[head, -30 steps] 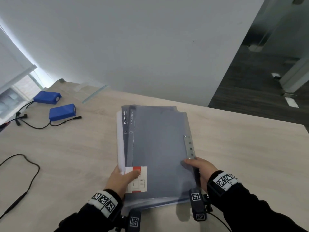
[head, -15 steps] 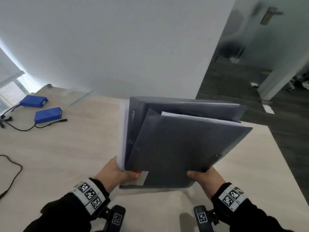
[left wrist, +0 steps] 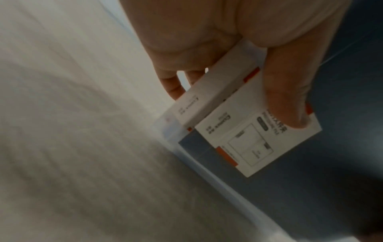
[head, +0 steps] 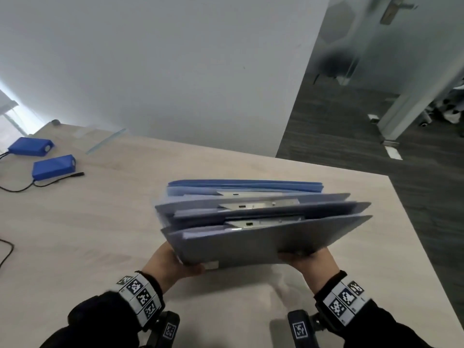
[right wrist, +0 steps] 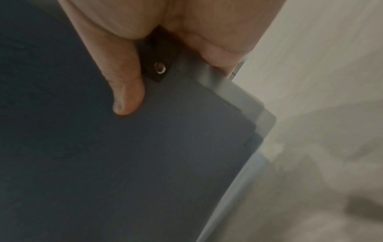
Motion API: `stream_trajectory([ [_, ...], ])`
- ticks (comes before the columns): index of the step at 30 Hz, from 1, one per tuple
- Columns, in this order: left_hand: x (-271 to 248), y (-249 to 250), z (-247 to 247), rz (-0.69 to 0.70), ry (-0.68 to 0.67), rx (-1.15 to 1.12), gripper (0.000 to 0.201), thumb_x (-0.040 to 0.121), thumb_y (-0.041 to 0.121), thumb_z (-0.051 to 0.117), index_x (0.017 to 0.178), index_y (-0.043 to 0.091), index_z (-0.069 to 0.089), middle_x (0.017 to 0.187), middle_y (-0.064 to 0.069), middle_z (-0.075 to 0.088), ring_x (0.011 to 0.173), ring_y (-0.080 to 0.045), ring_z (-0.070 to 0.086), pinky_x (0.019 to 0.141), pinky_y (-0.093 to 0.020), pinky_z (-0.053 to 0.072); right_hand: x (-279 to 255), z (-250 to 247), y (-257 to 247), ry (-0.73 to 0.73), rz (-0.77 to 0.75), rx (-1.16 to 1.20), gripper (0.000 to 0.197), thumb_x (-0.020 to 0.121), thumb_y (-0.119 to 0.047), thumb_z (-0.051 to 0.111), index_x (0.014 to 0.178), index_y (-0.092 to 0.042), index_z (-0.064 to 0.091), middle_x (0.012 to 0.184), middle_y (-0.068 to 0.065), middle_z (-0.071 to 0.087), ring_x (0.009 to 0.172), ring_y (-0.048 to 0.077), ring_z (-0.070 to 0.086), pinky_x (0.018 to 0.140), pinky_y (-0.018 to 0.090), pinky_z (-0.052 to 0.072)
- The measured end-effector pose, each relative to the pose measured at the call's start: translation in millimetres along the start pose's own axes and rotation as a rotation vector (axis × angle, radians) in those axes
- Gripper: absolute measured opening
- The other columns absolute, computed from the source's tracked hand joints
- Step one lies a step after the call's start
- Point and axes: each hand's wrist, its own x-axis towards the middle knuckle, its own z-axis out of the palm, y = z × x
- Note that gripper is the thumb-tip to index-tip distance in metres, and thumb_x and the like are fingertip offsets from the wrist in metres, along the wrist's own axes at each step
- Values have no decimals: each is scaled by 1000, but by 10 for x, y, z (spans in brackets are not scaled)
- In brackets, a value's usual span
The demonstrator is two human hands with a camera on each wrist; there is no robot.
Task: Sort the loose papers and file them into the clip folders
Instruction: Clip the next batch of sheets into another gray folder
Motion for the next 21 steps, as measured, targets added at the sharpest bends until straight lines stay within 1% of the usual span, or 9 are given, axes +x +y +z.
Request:
stream_trajectory([
  [2,-81,-4,-16,4,-26,26,64,51,-15,90,91,26,61,70,41,64,74,23,59,65,1,44,-19,-12,53,-44,12,-88,32,64,11,83,71,-17,69,63,-15,71,60,-8,63,60,10,48],
  [4,-166,-35,-77,29,-53,41,77,38,10,100,105,21,64,82,32,70,85,21,60,72,1,44,-80,-27,96,-98,54,-100,27,66,7,84,75,-15,71,63,-16,72,61,-9,64,60,6,47],
  [6,-243,-27,-149,30,-102,37,96,25,37,100,110,11,65,91,15,75,89,9,66,76,-7,49,-131,-16,111,-143,63,-74,31,64,4,86,87,-11,71,70,-17,73,67,-8,66,65,5,47],
  [9,-407,98,-138,75,-121,-32,65,31,4,91,92,9,68,77,16,75,72,9,67,66,-9,52,-160,12,164,-160,60,-20,67,37,-37,99,94,-17,73,90,-5,76,85,7,71,77,23,56],
  [12,-471,113,-135,171,-115,-32,81,27,18,95,102,3,67,88,12,77,82,3,70,71,-13,54,-182,37,179,-150,62,59,85,24,-58,94,95,-17,72,93,0,76,86,14,71,77,27,57],
  [14,-468,104,-145,208,-74,-47,100,27,30,98,113,-3,62,102,10,76,92,-2,70,76,-14,54,-189,28,139,-149,67,44,88,18,-58,93,92,-15,72,86,-5,77,79,6,71,70,18,54],
  [16,-452,143,-129,243,-70,-46,104,30,44,98,118,1,61,109,15,73,99,0,68,80,-12,53,-167,34,108,-187,57,-48,77,23,-51,91,91,-18,73,83,-12,76,78,-1,69,68,13,51],
  [19,-429,194,-65,271,-52,-15,92,43,19,97,122,-3,57,112,17,72,103,1,66,84,-12,51,-84,42,109,-143,59,-45,53,41,-24,92,91,-19,73,85,-10,76,79,0,68,72,19,52],
  [21,-392,137,-63,251,-51,-14,88,45,2,94,124,-4,55,111,20,71,102,4,66,83,-11,51,-62,49,103,-138,59,-55,50,43,-15,93,88,-20,73,85,-10,76,80,0,68,73,21,53],
])
